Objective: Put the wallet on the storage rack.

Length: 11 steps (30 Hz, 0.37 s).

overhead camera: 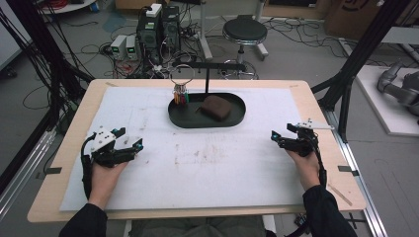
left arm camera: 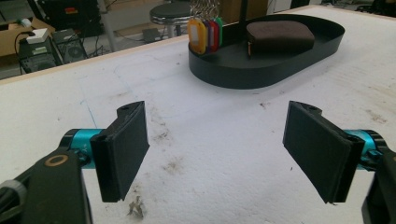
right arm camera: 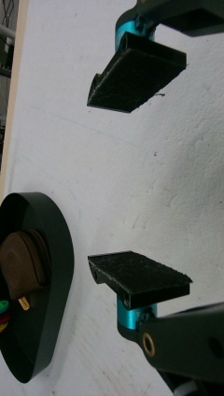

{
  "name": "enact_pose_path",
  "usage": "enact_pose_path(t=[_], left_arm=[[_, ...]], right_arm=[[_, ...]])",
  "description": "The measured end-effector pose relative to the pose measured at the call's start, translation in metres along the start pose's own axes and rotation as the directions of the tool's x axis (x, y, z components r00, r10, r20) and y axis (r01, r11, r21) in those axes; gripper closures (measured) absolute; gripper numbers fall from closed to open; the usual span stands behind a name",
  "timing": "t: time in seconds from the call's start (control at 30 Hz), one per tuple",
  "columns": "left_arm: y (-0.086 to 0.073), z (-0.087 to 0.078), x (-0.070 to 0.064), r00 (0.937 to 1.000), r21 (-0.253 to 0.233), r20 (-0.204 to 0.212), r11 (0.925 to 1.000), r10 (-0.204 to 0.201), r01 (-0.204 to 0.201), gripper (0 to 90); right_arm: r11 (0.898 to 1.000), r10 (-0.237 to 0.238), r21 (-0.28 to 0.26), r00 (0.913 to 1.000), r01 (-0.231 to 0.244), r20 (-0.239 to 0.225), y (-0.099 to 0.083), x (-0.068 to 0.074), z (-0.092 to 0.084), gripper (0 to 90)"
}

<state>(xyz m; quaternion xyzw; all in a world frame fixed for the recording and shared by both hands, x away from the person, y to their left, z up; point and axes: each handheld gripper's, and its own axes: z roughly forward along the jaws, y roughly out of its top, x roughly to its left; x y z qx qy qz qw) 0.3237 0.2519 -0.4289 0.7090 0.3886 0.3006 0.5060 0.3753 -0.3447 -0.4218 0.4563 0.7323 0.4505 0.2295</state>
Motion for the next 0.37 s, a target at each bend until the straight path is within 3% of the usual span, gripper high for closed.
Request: enact_pose_path(t=[0.37], left_arm=[[0.0011, 0.0034, -0.0016, 0.9999, 0.008, 0.000, 0.9999, 0.014, -0.014, 22.2]], right_arm=[[1.000, 0.002, 0.004, 0.9999, -0.002, 0.012, -0.0031, -0.0034, -0.0003, 19.0]])
